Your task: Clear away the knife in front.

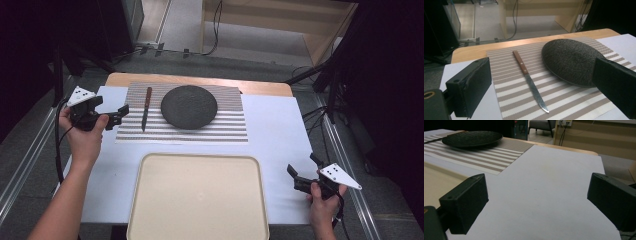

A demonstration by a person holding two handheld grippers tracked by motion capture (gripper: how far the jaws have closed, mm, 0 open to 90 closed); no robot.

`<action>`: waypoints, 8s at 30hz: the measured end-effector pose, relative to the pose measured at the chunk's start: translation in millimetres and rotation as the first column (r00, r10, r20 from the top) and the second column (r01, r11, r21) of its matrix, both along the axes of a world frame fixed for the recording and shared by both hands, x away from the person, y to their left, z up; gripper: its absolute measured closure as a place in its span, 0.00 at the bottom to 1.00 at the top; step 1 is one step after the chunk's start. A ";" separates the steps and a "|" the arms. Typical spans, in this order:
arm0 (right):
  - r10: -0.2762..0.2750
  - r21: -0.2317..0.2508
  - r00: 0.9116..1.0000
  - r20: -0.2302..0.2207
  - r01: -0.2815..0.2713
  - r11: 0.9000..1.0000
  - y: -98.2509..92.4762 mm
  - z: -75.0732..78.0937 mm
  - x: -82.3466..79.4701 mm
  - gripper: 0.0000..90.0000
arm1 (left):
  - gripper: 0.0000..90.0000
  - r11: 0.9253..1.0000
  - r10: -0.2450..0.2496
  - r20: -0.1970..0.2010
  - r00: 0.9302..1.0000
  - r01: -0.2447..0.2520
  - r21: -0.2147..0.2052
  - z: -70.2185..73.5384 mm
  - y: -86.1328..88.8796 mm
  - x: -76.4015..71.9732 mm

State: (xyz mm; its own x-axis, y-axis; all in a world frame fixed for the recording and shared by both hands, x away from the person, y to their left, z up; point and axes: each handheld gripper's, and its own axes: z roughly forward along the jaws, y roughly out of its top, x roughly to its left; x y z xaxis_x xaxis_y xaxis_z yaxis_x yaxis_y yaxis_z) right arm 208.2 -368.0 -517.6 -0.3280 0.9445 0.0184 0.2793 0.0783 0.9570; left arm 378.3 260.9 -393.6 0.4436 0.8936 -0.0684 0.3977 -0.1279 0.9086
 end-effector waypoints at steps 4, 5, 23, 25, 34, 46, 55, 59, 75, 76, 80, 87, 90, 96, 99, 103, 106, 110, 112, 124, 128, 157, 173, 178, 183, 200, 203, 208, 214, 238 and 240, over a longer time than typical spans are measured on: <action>0.000 -0.001 1.000 0.000 0.000 1.000 0.2 0.0 0.2 0.02 | 0.03 1.000 -0.005 -0.019 1.000 0.005 -0.005 -1.7 -4.0 12.3; 0.001 -0.002 1.000 0.000 -0.001 1.000 0.2 0.0 0.2 0.02 | 0.03 1.000 -0.005 -0.028 1.000 0.005 -0.005 -2.8 -4.6 15.7; 0.003 -0.007 1.000 -0.002 -0.003 1.000 0.4 -0.5 1.3 0.02 | 0.05 0.999 0.033 -0.176 0.984 -0.028 0.032 -23.7 -10.4 78.0; 0.001 -0.008 1.000 -0.004 -0.001 1.000 0.6 -0.5 1.4 0.02 | 0.10 0.999 0.035 -0.194 0.980 -0.030 0.033 -25.3 -12.5 84.2; 0.000 -0.009 1.000 -0.008 0.000 1.000 0.8 -0.5 1.5 0.03 | 0.27 0.998 0.058 -0.311 0.948 -0.045 0.049 -36.3 -29.1 115.0; -0.001 -0.008 1.000 -0.009 0.000 1.000 0.7 -0.6 1.7 0.03 | 0.45 0.985 0.132 -0.413 0.901 -0.073 0.156 -47.9 -47.2 139.9; -0.002 -0.011 1.000 -0.010 0.002 1.000 0.8 -0.7 2.1 0.04 | 0.58 0.983 0.132 -0.516 0.847 -0.047 0.175 -62.6 -54.1 155.6; 0.000 -0.009 1.000 -0.007 0.000 1.000 0.3 -0.9 2.2 0.04 | 0.66 0.985 0.132 -0.545 0.828 -0.046 0.168 -65.5 -60.5 159.5; -0.003 -0.004 1.000 -0.009 0.003 1.000 0.1 -1.0 2.4 0.04 | 0.76 0.966 0.201 -0.544 0.815 -0.074 0.247 -81.3 -73.6 167.3; -0.004 -0.003 1.000 -0.010 0.004 1.000 0.2 -1.0 2.3 0.04 | 0.77 0.966 0.202 -0.541 0.816 -0.075 0.246 -81.6 -74.0 167.4; -0.005 -0.005 1.000 -0.010 0.005 1.000 0.2 -1.1 2.5 0.04 | 0.83 0.959 0.221 -0.536 0.815 -0.081 0.272 -81.5 -75.6 167.3; -0.007 -0.006 1.000 -0.012 0.007 1.000 0.6 -1.2 2.5 0.04 | 0.85 0.955 0.219 -0.533 0.817 -0.068 0.289 -81.2 -76.6 166.1; -0.008 -0.007 1.000 -0.011 0.008 1.000 0.4 -1.3 2.7 0.04 | 0.85 0.954 0.216 -0.528 0.822 -0.063 0.293 -81.3 -76.8 165.6; -0.009 0.000 1.000 -0.013 0.009 1.000 0.0 -1.2 2.4 0.04 | 0.86 0.965 0.197 -0.547 0.814 -0.062 0.255 -80.6 -70.6 166.8; -0.008 -0.001 1.000 -0.012 0.008 1.000 -0.1 -1.2 2.5 0.04 | 0.86 0.961 0.197 -0.550 0.811 -0.049 0.271 -79.3 -69.6 165.7; -0.007 0.000 1.000 -0.012 0.007 1.000 0.1 -1.2 2.7 0.04 | 0.86 0.965 0.187 -0.544 0.818 -0.049 0.259 -75.8 -66.3 162.9; -0.007 -0.002 1.000 -0.010 0.007 1.000 0.1 -1.2 2.8 0.04 | 0.86 0.967 0.176 -0.547 0.819 -0.040 0.251 -72.5 -64.2 160.4; -0.009 -0.006 1.000 -0.011 0.009 1.000 0.4 -1.2 3.0 0.04 | 0.86 0.970 0.156 -0.553 0.818 -0.022 0.241 -67.4 -62.3 157.0; -0.009 -0.006 1.000 -0.012 0.009 1.000 0.5 -1.2 3.0 0.04 | 0.86 0.974 0.143 -0.554 0.821 -0.018 0.224 -64.0 -61.3 155.0; -0.013 -0.009 1.000 -0.014 0.013 1.000 0.8 -1.1 3.0 0.04 | 0.86 0.982 0.092 -0.553 0.828 0.016 0.186 -46.0 -58.0 136.0; -0.012 -0.011 1.000 -0.013 0.012 1.000 1.0 -1.1 3.2 0.04 | 0.86 0.984 0.058 -0.552 0.832 0.044 0.170 -41.9 -57.3 127.3; -0.009 -0.012 1.000 -0.013 0.009 1.000 1.5 -1.0 2.7 0.04 | 0.86 0.979 -0.084 -0.459 0.885 0.160 0.129 -24.0 -69.6 39.3; -0.012 -0.016 1.000 -0.015 0.012 1.000 1.8 -1.0 2.4 0.04 | 0.85 0.966 -0.146 -0.433 0.889 0.222 0.131 -23.8 -83.3 -11.1; -0.011 -0.018 1.000 -0.014 0.011 1.000 1.9 -0.9 2.4 0.04 | 0.85 0.968 -0.166 -0.419 0.893 0.229 0.103 -22.1 -84.9 -27.6; -0.011 -0.017 1.000 -0.014 0.011 1.000 1.9 -0.9 2.5 0.04 | 0.85 0.969 -0.184 -0.412 0.892 0.236 0.078 -21.1 -86.4 -42.1; -0.009 -0.018 1.000 -0.013 0.009 1.000 2.2 -1.0 2.6 0.04 | 0.85 0.966 -0.190 -0.384 0.903 0.242 0.091 -30.3 -97.1 -95.7; -0.009 -0.018 1.000 -0.013 0.009 1.000 2.2 -1.0 2.5 0.04 | 0.85 0.965 -0.192 -0.392 0.900 0.246 0.093 -36.0 -98.0 -103.0; -0.009 -0.018 1.000 -0.013 0.009 1.000 2.1 -1.0 2.6 0.04 | 0.85 0.967 -0.192 -0.417 0.888 0.245 0.076 -47.5 -97.0 -112.0; -0.010 -0.017 1.000 -0.014 0.010 1.000 2.3 -1.0 2.6 0.04 | 0.85 0.967 -0.174 -0.430 0.886 0.237 0.097 -61.3 -99.8 -121.7; -0.007 -0.018 1.000 -0.013 0.006 1.000 2.1 -1.0 2.7 0.04 | 0.85 0.980 -0.115 -0.488 0.865 0.179 0.087 -94.9 -89.4 -145.9; -0.006 -0.019 1.000 -0.012 0.006 1.000 2.0 -1.1 2.8 0.04 | 0.84 0.982 -0.115 -0.480 0.870 0.173 0.078 -96.0 -88.4 -145.0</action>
